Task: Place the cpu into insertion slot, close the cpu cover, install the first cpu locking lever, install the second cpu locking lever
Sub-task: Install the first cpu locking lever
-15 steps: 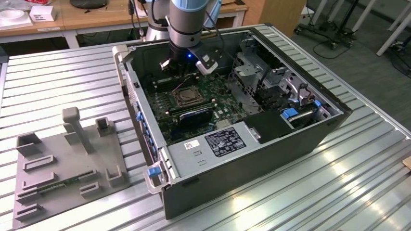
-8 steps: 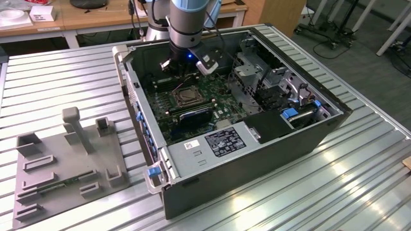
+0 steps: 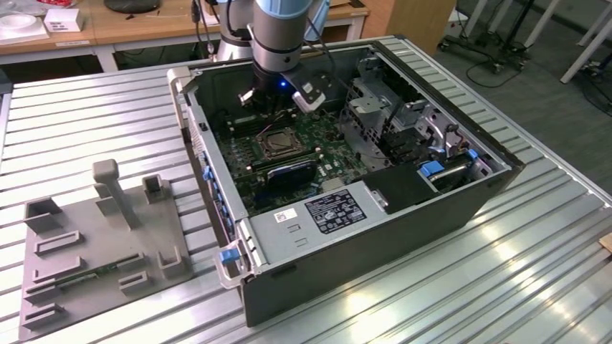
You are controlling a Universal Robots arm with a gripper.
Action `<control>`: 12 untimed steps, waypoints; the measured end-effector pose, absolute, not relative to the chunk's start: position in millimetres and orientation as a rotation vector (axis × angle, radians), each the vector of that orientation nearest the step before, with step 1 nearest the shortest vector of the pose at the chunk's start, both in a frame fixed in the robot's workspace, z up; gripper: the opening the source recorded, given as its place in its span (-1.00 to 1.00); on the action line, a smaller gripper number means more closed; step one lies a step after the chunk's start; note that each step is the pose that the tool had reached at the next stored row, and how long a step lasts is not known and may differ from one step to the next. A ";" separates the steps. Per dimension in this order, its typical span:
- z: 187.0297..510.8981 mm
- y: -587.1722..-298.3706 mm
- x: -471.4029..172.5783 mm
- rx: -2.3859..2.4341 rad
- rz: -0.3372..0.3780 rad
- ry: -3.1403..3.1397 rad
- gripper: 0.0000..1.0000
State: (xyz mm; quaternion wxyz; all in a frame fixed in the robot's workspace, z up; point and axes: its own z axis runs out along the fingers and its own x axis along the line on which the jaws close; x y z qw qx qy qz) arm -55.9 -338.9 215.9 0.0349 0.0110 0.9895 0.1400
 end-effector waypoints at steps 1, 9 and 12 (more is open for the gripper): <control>215.9 -339.2 -55.8 0.034 0.430 3.041 -0.79; 213.7 -339.3 -55.8 0.034 0.430 3.041 -0.79; 213.4 -339.2 -55.8 0.034 0.430 3.041 -0.79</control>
